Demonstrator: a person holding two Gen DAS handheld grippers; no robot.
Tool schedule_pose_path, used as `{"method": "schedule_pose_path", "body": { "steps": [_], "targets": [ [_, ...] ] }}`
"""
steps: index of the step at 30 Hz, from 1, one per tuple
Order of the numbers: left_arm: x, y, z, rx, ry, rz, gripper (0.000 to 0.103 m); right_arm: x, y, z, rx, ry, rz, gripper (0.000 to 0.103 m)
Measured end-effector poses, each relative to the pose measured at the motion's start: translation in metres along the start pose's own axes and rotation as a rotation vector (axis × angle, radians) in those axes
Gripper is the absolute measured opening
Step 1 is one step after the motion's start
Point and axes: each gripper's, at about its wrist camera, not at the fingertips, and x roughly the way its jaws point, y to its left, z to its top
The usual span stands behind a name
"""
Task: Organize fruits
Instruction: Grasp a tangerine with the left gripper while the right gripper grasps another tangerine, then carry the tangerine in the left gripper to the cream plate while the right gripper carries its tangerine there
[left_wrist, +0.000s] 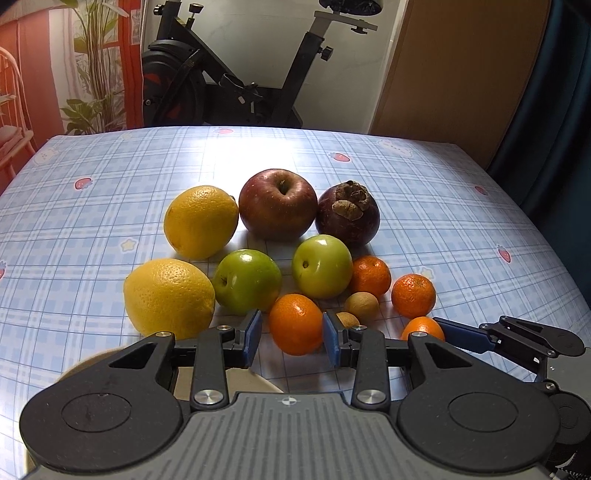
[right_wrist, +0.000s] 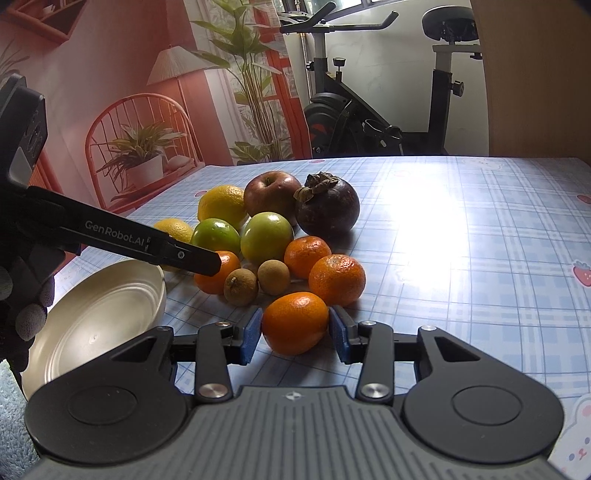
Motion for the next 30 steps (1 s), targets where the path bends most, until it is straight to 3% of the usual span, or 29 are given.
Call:
{"method": "schedule_pose_path", "body": {
  "steps": [14, 30],
  "targets": [
    [0.017, 0.006, 0.003, -0.11, 0.012, -0.055, 0.04, 0.0, 0.0, 0.001, 0.001, 0.002, 0.0, 0.043],
    [0.024, 0.002, 0.0, -0.082, 0.039, -0.028, 0.04, 0.0, -0.001, 0.001, 0.005, 0.002, 0.001, 0.043]
  ]
}}
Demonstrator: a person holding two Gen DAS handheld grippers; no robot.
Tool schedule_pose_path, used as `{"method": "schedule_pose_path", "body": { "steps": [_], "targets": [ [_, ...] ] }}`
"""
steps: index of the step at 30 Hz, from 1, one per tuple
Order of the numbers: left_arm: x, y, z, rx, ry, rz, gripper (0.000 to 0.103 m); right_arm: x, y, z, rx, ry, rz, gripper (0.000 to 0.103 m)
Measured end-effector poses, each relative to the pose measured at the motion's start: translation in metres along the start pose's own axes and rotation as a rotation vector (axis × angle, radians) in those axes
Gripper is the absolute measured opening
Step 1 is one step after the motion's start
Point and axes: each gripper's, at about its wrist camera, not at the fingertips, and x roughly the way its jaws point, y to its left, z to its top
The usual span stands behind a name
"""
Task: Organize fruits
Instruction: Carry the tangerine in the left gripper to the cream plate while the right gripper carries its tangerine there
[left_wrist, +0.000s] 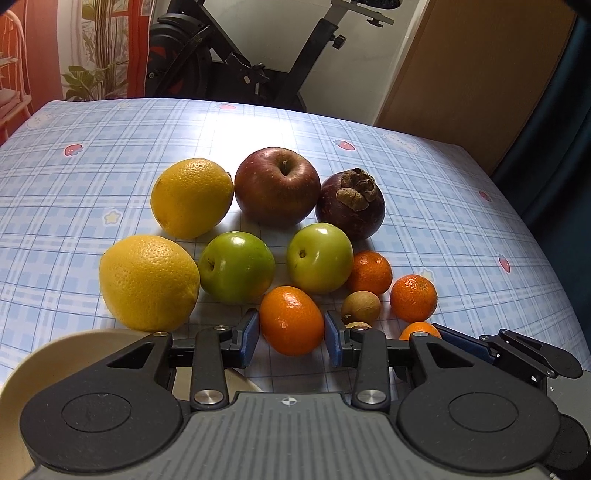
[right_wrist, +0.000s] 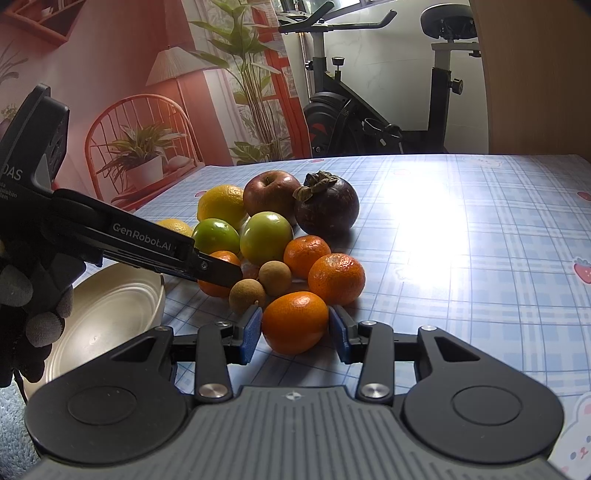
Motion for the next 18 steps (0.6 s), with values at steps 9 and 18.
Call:
{"method": "schedule_pose_path", "body": {
  "steps": [9, 18],
  "targets": [
    [-0.012, -0.005, -0.004, 0.035, -0.032, 0.004, 0.04, 0.0, 0.0, 0.0, 0.002, 0.0, 0.001, 0.043],
    [-0.025, -0.009, -0.007, 0.077, -0.056, 0.017, 0.04, 0.0, 0.0, 0.0, 0.002, -0.001, 0.0, 0.043]
  ]
}}
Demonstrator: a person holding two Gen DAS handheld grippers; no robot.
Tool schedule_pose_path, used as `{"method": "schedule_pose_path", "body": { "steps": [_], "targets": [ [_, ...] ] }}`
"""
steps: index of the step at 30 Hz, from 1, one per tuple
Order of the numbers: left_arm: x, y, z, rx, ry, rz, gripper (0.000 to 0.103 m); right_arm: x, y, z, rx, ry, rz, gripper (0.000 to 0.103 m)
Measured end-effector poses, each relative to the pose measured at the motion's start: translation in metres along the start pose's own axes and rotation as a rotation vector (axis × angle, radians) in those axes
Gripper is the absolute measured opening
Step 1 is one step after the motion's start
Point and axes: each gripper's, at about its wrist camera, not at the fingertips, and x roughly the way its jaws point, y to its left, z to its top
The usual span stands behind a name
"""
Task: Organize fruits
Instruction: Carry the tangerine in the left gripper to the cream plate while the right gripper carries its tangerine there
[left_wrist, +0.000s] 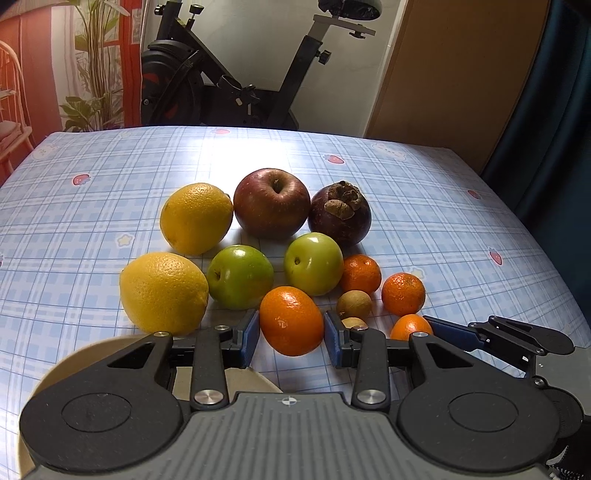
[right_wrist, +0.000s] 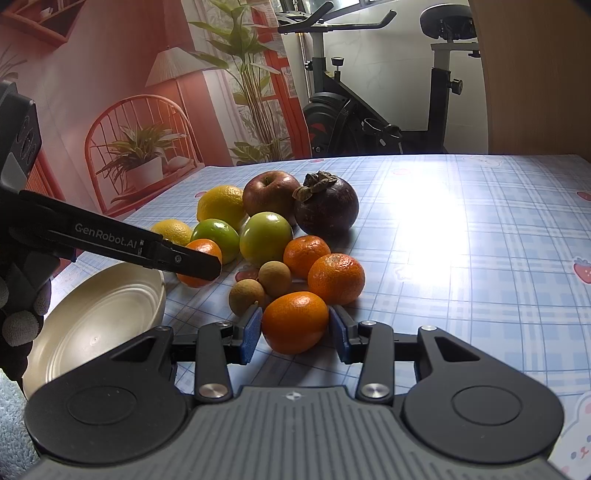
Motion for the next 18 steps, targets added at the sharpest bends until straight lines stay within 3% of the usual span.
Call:
{"method": "schedule_pose_path", "body": {
  "steps": [18],
  "targets": [
    [-0.032, 0.009, -0.009, 0.037, -0.035, 0.014, 0.04, -0.001, 0.002, 0.001, -0.005, -0.012, -0.031, 0.043]
  ]
}}
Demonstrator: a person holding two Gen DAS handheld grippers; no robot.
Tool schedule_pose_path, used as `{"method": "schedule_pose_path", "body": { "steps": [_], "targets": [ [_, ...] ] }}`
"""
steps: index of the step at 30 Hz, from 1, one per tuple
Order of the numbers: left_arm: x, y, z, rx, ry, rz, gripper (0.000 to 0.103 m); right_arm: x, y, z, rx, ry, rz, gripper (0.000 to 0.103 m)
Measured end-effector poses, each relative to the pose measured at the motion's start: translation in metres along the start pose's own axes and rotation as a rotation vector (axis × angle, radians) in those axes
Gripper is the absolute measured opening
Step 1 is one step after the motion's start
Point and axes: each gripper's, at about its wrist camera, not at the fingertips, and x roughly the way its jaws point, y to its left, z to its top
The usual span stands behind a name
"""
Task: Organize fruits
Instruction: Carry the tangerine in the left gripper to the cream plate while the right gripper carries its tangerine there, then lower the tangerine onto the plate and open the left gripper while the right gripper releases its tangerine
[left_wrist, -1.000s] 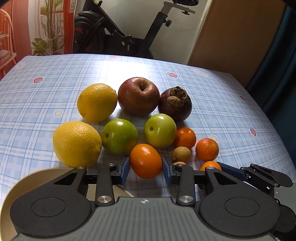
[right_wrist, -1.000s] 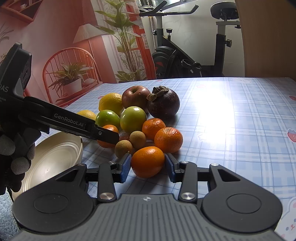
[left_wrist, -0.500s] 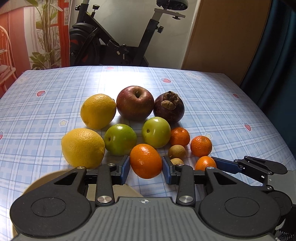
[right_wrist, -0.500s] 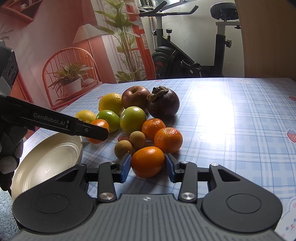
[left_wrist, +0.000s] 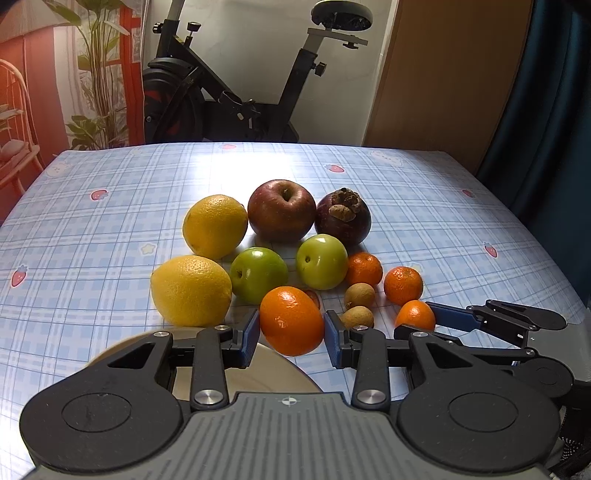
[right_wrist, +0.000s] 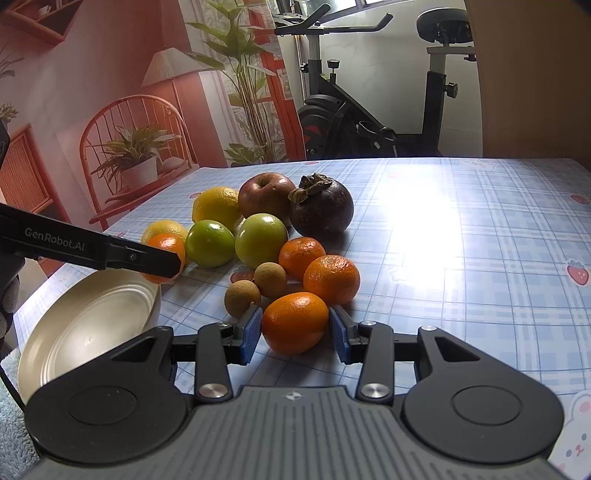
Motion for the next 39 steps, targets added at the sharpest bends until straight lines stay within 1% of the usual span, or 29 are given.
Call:
{"method": "schedule_pose_path", "body": {
  "steps": [5, 8, 12, 15, 19, 24, 27, 30, 36, 39],
  "targets": [
    [-0.014, 0.01, -0.001, -0.006, -0.018, 0.001, 0.04, -0.003, 0.008, 0.0, -0.044, -0.005, -0.019, 0.043],
    [-0.025, 0.02, -0.002, -0.009, -0.031, 0.005, 0.04, -0.004, 0.016, 0.001, -0.071, 0.003, -0.014, 0.043],
    [-0.038, 0.041, -0.005, -0.031, -0.039, 0.016, 0.04, -0.006, 0.028, 0.011, -0.092, -0.014, 0.017, 0.043],
    [-0.048, 0.056, -0.009, -0.028, -0.037, 0.034, 0.04, -0.005, 0.038, 0.023, -0.101, -0.018, 0.054, 0.043],
    [-0.06, 0.076, -0.017, -0.027, -0.029, 0.059, 0.04, 0.006, 0.059, 0.031, -0.143, -0.009, 0.099, 0.043],
    [-0.066, 0.1, -0.029, -0.077, -0.007, 0.085, 0.04, 0.027, 0.089, 0.038, -0.213, 0.01, 0.16, 0.043],
    [-0.068, 0.104, -0.036, -0.081, 0.001, 0.085, 0.04, 0.037, 0.105, 0.038, -0.254, 0.033, 0.189, 0.043],
    [-0.07, 0.103, -0.042, -0.061, 0.002, 0.076, 0.04, 0.041, 0.114, 0.033, -0.292, 0.062, 0.215, 0.043],
    [-0.07, 0.103, -0.047, -0.056, 0.022, 0.071, 0.04, 0.04, 0.123, 0.021, -0.324, 0.117, 0.225, 0.043],
    [-0.071, 0.106, -0.051, -0.055, 0.041, 0.051, 0.04, 0.032, 0.121, 0.014, -0.327, 0.131, 0.221, 0.043]
  ]
}}
